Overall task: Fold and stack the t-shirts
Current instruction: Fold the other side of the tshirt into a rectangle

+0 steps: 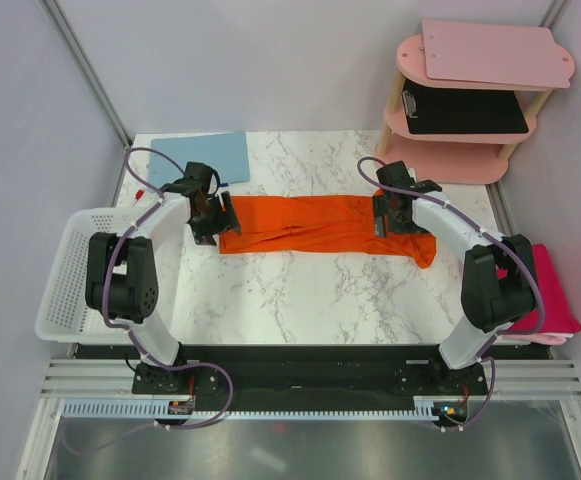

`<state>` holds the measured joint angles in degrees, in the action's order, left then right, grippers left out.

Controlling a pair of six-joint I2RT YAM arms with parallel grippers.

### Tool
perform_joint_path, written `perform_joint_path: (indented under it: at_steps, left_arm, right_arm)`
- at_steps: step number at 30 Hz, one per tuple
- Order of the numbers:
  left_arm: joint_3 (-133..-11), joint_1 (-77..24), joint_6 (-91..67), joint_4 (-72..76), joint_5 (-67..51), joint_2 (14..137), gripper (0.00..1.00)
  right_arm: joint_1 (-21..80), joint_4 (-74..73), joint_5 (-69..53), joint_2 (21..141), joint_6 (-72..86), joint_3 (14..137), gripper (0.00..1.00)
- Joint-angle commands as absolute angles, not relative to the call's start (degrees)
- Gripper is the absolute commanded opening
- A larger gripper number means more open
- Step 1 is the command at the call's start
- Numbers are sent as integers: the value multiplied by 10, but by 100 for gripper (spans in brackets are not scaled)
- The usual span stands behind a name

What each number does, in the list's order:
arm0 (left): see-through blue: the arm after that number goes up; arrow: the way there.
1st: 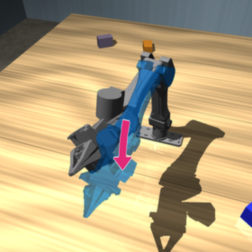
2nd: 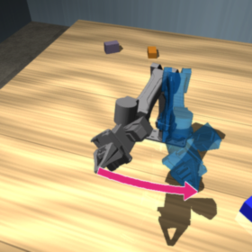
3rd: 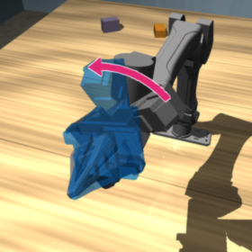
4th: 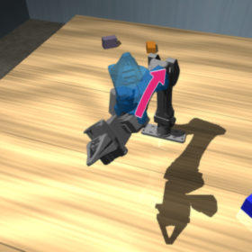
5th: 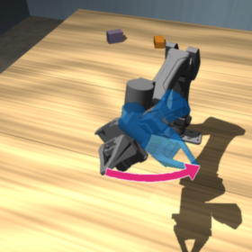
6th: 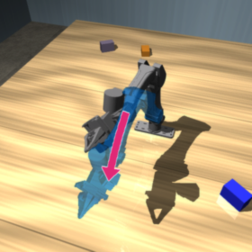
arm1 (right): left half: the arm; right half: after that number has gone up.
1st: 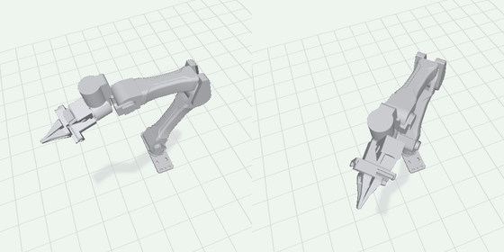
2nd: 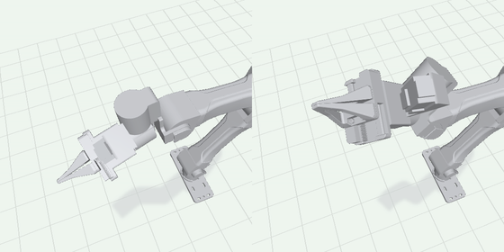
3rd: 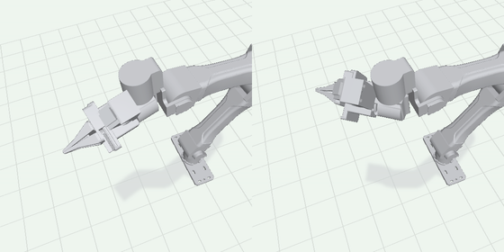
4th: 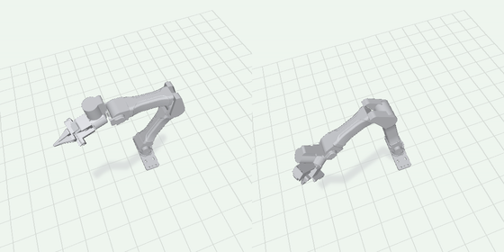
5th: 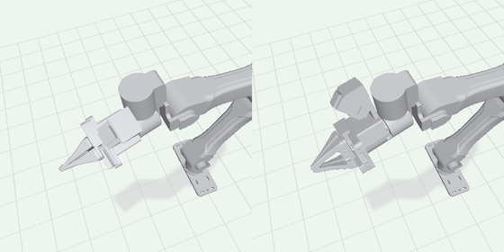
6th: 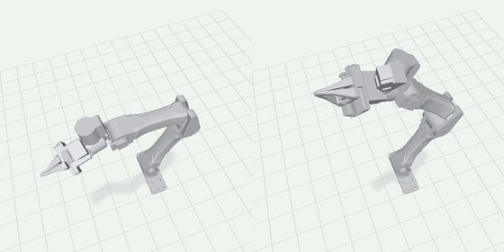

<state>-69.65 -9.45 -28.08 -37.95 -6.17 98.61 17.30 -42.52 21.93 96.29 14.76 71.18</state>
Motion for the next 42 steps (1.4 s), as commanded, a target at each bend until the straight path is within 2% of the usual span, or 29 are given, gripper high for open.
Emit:
perform_joint_path:
  at_steps: [1, 11, 15, 19, 21, 23, 31, 42]
  left_arm:
    - [-696, -94, -297, -353, -76, 1010, 78]
    - [-709, -101, -303, -334, -91, 1051, 67]
    - [-712, -101, -301, -332, -90, 1058, 58]
    - [-714, -101, -300, -330, -91, 1064, 33]
    - [-713, -101, -301, -330, -91, 1061, 13]
    - [-710, -101, -299, -330, -88, 1056, 2]
    - [-720, -98, -301, -336, -91, 1017, 2]
    - [-808, -85, -316, -353, -87, 1069, 2]
  right_arm:
    - [176, -403, 209, 965, 145, 710, 98]
    - [175, -403, 213, 969, 142, 708, 98]
    - [176, -403, 214, 973, 142, 706, 98]
    - [175, -401, 213, 977, 142, 705, 98]
    - [174, -400, 211, 978, 141, 703, 98]
    - [175, -399, 211, 979, 141, 701, 98]
    - [174, -393, 207, 978, 144, 700, 98]
    - [174, -388, 203, 979, 145, 695, 98]
